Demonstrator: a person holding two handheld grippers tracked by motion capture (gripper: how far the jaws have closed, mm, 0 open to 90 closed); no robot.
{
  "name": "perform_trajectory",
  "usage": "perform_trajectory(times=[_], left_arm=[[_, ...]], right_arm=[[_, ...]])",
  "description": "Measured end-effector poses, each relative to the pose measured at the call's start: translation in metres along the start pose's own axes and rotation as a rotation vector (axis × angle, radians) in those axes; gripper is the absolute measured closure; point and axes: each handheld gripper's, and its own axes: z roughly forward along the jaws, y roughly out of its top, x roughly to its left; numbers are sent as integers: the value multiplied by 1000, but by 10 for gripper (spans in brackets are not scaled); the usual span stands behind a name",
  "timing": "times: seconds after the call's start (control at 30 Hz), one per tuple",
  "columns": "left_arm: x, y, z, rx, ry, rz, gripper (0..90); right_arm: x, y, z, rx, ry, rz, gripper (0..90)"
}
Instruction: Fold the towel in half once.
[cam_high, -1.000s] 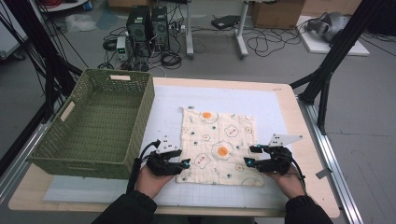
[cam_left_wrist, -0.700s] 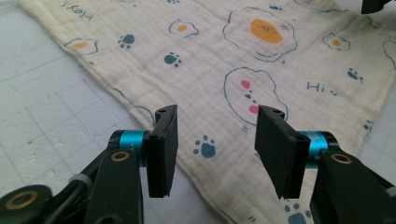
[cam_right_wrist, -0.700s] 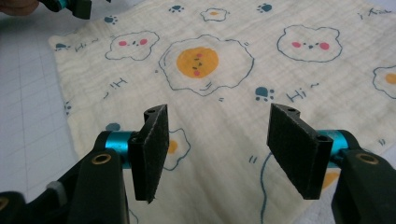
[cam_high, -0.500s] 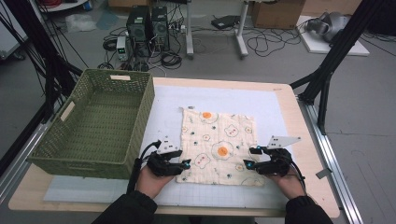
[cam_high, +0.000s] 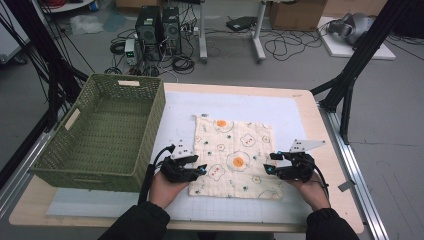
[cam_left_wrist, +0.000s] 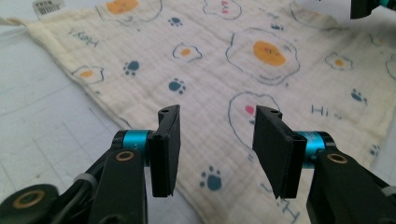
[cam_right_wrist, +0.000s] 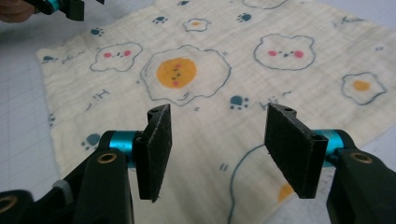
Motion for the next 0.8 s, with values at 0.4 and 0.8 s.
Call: perform_trajectory(times=[0.4,0.8], left_arm=[[24,51,26,-25,47,-57,607],[62,54,65,40,144,-204,566]], right_arm=[[-43,36,0,32,-52,26,481],[-84,46,17,128,-168,76,538]])
